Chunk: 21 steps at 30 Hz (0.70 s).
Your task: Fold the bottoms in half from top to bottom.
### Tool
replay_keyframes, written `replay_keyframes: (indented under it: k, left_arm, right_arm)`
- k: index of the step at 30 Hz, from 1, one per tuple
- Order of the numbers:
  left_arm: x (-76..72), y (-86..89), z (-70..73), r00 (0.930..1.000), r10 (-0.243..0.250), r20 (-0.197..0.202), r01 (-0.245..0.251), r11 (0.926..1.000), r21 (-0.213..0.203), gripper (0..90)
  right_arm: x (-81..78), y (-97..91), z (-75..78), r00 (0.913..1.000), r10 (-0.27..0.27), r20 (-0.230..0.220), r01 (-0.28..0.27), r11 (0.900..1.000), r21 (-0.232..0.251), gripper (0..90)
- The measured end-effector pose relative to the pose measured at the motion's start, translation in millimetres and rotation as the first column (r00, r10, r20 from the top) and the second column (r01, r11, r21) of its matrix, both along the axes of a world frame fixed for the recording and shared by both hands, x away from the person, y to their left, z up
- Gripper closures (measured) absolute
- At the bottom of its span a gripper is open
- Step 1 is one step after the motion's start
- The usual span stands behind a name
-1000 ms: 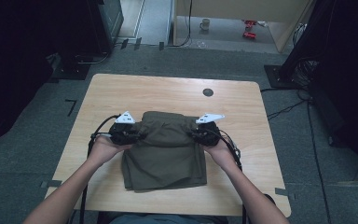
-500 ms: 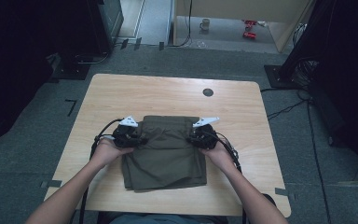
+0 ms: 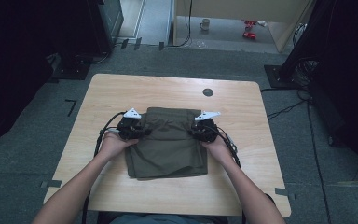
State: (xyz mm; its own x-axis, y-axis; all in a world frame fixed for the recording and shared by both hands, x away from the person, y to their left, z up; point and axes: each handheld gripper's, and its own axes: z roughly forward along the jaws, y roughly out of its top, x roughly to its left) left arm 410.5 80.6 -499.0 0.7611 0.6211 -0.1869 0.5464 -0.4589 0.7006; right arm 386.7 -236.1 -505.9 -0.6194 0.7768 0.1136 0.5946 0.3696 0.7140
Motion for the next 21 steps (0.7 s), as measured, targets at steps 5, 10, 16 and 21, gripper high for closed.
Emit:
replay_keyframes:
  k: [5,10,16,21]
  left_arm:
    - [1.5,6.6,12.3,0.9991,0.0,-0.043,-0.001,0.9995,-0.032,60.3]
    - [-2.1,18.4,33.1,0.9999,0.001,-0.012,-0.001,0.9982,-0.06,57.2]
    - [11.2,31.6,38.7,0.9986,0.051,-0.009,-0.052,0.9957,-0.076,67.7]
    - [31.6,31.4,29.0,0.995,0.093,-0.037,-0.095,0.9945,-0.044,80.0]
  right_arm:
    - [3.6,-5.4,6.6,0.9983,0.022,-0.053,-0.018,0.9972,0.073,54.1]
    - [0.9,-10.6,22.7,0.9986,0.018,-0.051,-0.013,0.9952,0.097,47.8]
    - [2.2,-16.8,36.4,0.9993,-0.035,0.01,0.034,0.9956,0.087,66.2]
    - [20.5,-21.3,30.5,0.9957,-0.089,0.023,0.088,0.9945,0.056,81.3]
